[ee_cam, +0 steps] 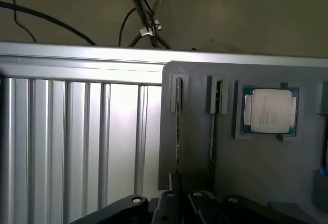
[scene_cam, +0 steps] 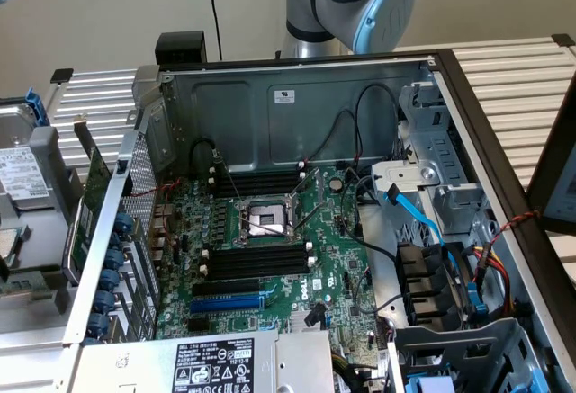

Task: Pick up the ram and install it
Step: 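Reach for the ram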

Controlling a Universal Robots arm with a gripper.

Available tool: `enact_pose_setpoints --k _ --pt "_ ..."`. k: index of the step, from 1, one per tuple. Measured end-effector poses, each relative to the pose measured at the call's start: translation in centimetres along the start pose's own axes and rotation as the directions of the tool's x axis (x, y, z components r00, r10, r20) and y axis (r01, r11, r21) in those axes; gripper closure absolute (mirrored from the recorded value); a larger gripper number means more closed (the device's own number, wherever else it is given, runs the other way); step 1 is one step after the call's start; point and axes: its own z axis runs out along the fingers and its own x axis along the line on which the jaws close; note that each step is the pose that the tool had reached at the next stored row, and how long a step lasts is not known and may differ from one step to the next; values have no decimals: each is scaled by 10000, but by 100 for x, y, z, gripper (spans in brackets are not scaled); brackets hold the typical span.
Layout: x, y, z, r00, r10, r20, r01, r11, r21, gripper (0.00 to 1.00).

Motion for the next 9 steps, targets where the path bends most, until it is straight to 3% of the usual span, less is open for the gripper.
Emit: enact_pose_setpoints --k 9 --pt "4 -18 -359 10000 1 21 -1 10000 -35 88"
